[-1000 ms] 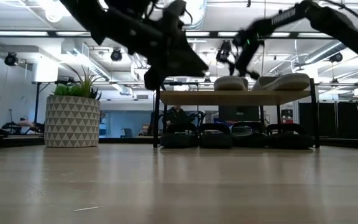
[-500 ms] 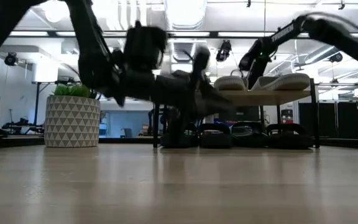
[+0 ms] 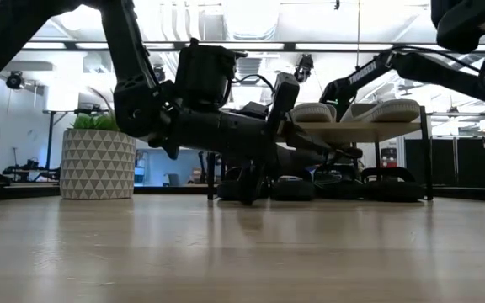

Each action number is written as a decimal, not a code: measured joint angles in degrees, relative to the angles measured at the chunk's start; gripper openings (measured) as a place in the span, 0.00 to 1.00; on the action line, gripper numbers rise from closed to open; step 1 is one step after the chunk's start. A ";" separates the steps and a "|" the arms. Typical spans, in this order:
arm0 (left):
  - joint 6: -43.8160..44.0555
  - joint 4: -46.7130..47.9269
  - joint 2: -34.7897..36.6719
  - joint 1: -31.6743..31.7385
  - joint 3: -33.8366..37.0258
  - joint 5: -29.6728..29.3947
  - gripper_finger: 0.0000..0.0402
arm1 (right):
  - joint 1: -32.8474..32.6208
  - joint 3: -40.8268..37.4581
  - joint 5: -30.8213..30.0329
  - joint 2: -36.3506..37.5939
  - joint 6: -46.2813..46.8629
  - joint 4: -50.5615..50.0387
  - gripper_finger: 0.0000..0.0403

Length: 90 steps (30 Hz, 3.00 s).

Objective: Pick and place slides into the shelf
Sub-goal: Put the black slipper under the shelf

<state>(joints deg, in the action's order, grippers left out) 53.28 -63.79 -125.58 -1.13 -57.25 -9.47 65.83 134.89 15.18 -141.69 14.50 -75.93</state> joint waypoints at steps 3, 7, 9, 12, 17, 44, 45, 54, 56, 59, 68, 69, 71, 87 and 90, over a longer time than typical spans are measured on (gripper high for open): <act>0.01 0.13 0.04 0.00 0.02 0.10 0.17 | -0.16 0.00 0.45 -0.32 0.04 -2.19 0.11; 0.00 0.13 0.04 0.00 0.04 0.15 0.17 | 0.01 -0.02 3.54 -0.19 -0.07 -5.64 0.11; -0.04 0.13 0.04 0.00 0.04 0.15 0.17 | 0.02 -0.02 4.16 -0.18 -0.08 -6.85 0.11; -0.05 0.14 0.05 -0.02 0.04 0.15 0.17 | -0.27 -0.11 4.28 -0.17 -0.15 -8.07 0.11; -1.21 0.21 0.07 -0.09 0.07 0.24 0.17 | -1.76 -1.36 4.21 -0.04 -0.13 -8.58 0.11; 1.88 0.33 1.06 -0.17 0.02 1.29 0.17 | -5.90 -12.26 -0.98 7.35 -3.68 -12.23 0.11; 1.88 0.31 1.07 -0.17 0.02 1.30 0.17 | -5.76 -12.51 -1.68 7.69 -3.72 -10.58 0.11; 0.23 0.21 1.27 -0.16 0.02 -0.07 0.17 | -3.49 -7.67 -4.47 7.84 -1.83 -0.92 0.11; -2.33 0.60 2.53 -0.15 0.02 -1.12 0.17 | -3.51 -5.24 -7.94 8.01 -2.05 1.95 0.11; -6.96 1.62 6.39 -0.15 0.06 -1.16 0.17 | -3.39 0.28 -10.82 8.56 -1.62 6.48 0.11; -17.00 63.69 27.75 -4.22 -1.15 -7.60 0.17 | -4.81 -2.12 -12.50 20.21 -4.19 18.43 0.11; -16.08 68.08 29.52 -4.63 -0.85 -8.69 0.17 | -5.18 -2.12 -12.57 21.34 -4.51 18.40 0.11; -13.55 74.31 32.10 -5.14 0.11 -9.55 0.17 | -5.85 -2.14 -12.81 23.40 -5.33 17.95 0.11; -11.65 56.69 19.60 -3.64 1.28 -8.98 0.17 | -7.12 -2.16 -12.88 37.78 -5.77 18.30 0.11; -11.76 52.83 17.26 -3.28 1.20 -8.90 0.17 | -7.47 -2.16 -13.06 40.11 -6.03 18.28 0.11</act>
<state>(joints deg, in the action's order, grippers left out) 41.52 -10.96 -108.31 -4.41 -56.05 -18.37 58.36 132.73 2.12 -101.58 8.47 -57.65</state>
